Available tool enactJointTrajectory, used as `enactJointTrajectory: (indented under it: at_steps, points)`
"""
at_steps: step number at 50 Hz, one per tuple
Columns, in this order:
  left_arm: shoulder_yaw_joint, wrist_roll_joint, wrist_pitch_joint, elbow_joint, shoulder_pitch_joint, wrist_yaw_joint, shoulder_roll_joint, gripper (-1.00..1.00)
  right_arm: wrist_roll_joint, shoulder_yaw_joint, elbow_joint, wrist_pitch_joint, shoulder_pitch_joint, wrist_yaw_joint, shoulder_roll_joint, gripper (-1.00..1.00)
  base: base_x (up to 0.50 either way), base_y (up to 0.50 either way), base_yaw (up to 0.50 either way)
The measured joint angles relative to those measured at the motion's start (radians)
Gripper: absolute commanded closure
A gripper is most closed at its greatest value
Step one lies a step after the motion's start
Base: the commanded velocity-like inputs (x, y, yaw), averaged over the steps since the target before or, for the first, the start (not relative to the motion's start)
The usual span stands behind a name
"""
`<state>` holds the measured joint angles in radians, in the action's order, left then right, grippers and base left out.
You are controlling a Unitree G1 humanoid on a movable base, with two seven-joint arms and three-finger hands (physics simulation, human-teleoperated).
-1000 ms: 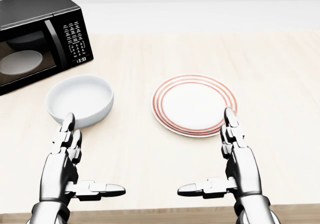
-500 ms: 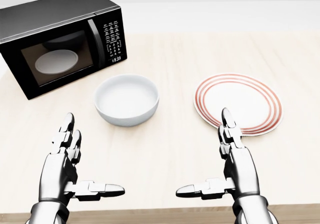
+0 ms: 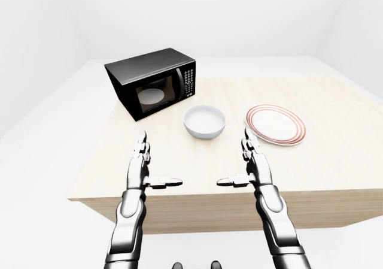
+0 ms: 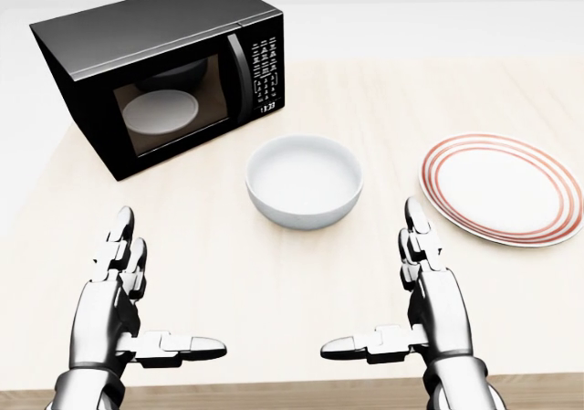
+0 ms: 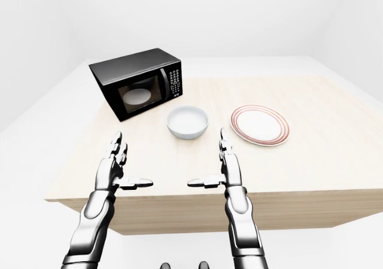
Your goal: Pick up the white bowl and put it on the plate.
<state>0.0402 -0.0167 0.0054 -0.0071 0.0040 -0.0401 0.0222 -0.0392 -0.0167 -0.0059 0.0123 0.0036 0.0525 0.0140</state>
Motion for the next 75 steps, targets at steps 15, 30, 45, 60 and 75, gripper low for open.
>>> enactJointTrajectory:
  at_steps: [15, 30, 45, 60, 75]
  points:
    - [-0.001, 0.000, 0.000, 0.000, 0.000, 0.000, -0.003, -1.00, 0.012, -0.004, -0.013, -0.023, -0.006, -0.005, 0.002, -1.00, 0.00, 0.00, 0.00]
    - [-0.002, 0.000, 0.000, 0.000, 0.001, -0.001, -0.003, -1.00, 0.017, -0.003, -0.032, -0.039, -0.008, -0.002, 0.002, -1.00, 0.08, 0.00, 0.00]
    - [-0.001, -0.001, 0.000, 0.007, -0.004, 0.002, -0.003, -1.00, 0.015, -0.002, -0.033, -0.032, -0.009, 0.001, 0.003, -1.00, 0.29, 0.00, 0.00]
    - [-0.002, -0.001, 0.004, 0.004, -0.005, 0.002, -0.003, -1.00, 0.010, 0.001, -0.042, -0.033, -0.005, 0.003, 0.002, -1.00, 0.29, 0.00, 0.00]
    - [-0.002, -0.001, -0.002, 0.011, -0.008, 0.001, -0.003, -1.00, 0.006, 0.004, -0.042, -0.032, -0.007, 0.004, 0.001, -1.00, 0.29, 0.00, 0.00]
